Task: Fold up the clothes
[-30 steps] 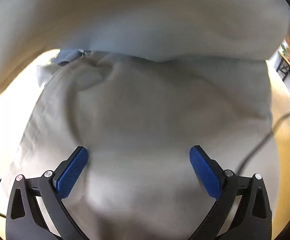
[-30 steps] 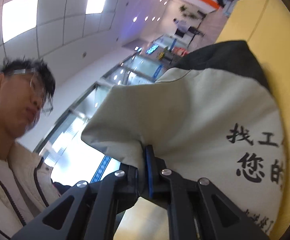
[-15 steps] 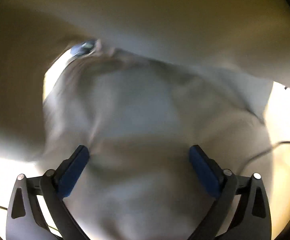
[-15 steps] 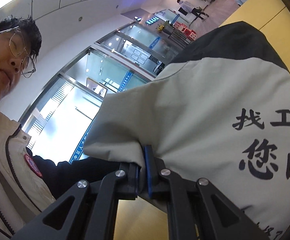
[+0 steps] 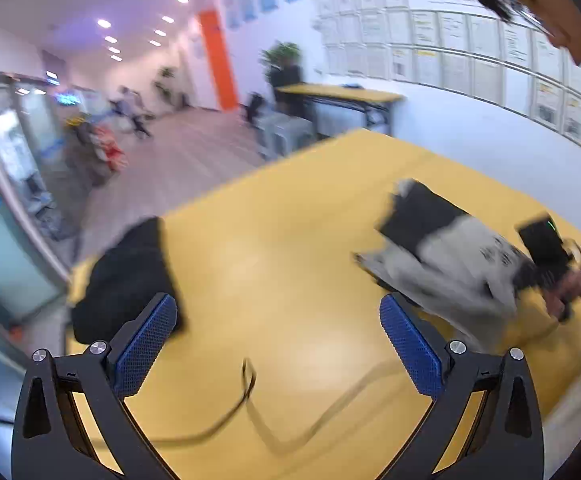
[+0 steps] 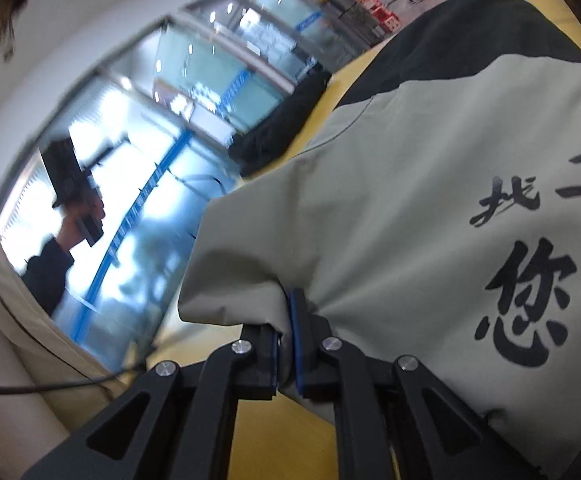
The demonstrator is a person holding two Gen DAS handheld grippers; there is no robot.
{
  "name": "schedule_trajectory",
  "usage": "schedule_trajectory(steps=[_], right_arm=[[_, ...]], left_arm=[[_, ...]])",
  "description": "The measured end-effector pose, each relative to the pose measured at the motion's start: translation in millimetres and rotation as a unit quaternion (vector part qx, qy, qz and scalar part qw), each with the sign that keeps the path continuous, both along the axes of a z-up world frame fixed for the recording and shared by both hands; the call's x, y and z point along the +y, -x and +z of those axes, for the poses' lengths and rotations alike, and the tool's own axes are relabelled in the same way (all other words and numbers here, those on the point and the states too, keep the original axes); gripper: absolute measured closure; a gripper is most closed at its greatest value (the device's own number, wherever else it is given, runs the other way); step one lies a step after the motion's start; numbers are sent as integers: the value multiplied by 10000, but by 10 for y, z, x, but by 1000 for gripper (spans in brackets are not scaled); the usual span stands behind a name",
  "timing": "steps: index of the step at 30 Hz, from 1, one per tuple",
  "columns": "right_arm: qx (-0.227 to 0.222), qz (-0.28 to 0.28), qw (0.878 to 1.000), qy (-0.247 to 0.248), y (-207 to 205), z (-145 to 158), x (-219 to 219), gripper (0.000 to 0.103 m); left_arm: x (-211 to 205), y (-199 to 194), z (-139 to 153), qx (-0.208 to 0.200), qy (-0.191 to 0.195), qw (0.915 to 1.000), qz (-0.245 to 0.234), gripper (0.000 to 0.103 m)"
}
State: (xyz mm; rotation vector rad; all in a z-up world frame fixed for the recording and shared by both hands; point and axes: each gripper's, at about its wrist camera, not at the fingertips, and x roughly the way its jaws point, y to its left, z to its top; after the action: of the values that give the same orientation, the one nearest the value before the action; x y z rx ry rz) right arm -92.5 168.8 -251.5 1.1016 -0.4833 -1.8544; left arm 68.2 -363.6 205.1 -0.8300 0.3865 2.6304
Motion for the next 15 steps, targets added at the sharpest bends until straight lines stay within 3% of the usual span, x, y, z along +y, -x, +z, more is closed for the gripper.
schedule_trajectory(steps=[2,5,7,9,12,15], right_arm=[[192,293,9974,-627,-146,-106,-206,96],[519,349,9914,-1146,-279,-116,-347,96],[740,270,9882,-1313,-340,-110,-370,96],[1032,240,9828,-1511,-427,-72,-406,96],[1450,203,9725,-1811,-556,-2,-438,96],[1747,59,9617,-2112,-685,78,-336,95]], left_arm=[[424,255,-7,-19,-245,9997,-18,0],[1019,504,-509,-153,-667,9954,-672,0],[1529,755,-888,-373,-924,9865,-1303,0],[2175,1099,-1392,-774,-813,9766,-1832,0],[3004,1374,-2031,-1000,-330,9601,-2591,0],[3431,1627,-2516,-1303,40,9535,-2716,0]])
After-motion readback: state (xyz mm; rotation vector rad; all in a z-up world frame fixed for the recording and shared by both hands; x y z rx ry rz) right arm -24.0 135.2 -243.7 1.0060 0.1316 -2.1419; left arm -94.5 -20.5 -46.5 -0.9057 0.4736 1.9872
